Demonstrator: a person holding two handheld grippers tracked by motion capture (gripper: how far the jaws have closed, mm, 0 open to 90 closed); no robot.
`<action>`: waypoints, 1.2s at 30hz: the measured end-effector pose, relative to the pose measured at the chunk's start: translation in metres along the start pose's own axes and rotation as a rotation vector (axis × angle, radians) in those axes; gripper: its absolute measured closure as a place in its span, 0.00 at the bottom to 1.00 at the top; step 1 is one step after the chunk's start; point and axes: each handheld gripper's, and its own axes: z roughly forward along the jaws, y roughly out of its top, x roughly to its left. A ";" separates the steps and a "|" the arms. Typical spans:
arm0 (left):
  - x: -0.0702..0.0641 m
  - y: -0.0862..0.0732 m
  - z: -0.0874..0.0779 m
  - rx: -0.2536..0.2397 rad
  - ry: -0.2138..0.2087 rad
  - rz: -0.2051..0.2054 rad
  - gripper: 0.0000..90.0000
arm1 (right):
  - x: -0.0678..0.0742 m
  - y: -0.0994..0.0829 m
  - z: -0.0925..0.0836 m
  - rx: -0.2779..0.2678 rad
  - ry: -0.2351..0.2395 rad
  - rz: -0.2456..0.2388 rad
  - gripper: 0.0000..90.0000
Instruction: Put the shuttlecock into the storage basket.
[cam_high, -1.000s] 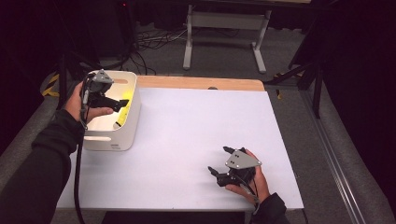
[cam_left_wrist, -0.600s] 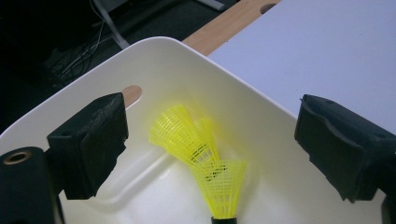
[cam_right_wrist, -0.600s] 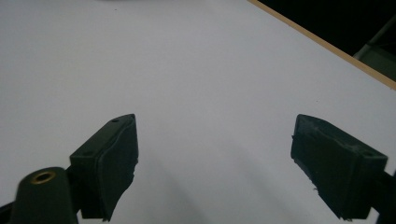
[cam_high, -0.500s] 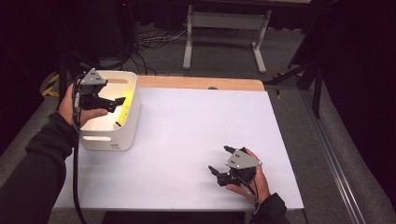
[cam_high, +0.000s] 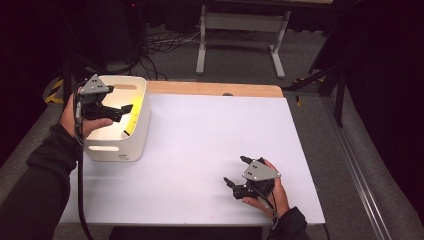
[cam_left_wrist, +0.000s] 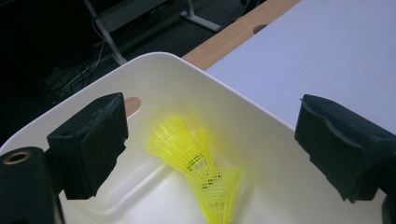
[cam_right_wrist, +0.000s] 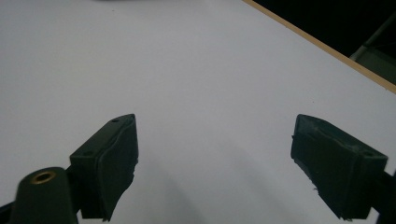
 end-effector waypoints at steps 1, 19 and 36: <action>0.000 0.000 0.000 -0.006 -0.001 -0.004 0.12 | 0.000 0.000 0.000 -0.001 0.001 0.001 0.18; -0.005 -0.004 -0.012 -0.105 -0.010 -0.003 0.11 | 0.000 0.001 -0.001 -0.004 0.000 0.001 0.17; -0.014 -0.010 -0.025 -0.153 -0.018 0.017 0.11 | 0.000 0.001 -0.001 -0.003 0.000 0.001 0.17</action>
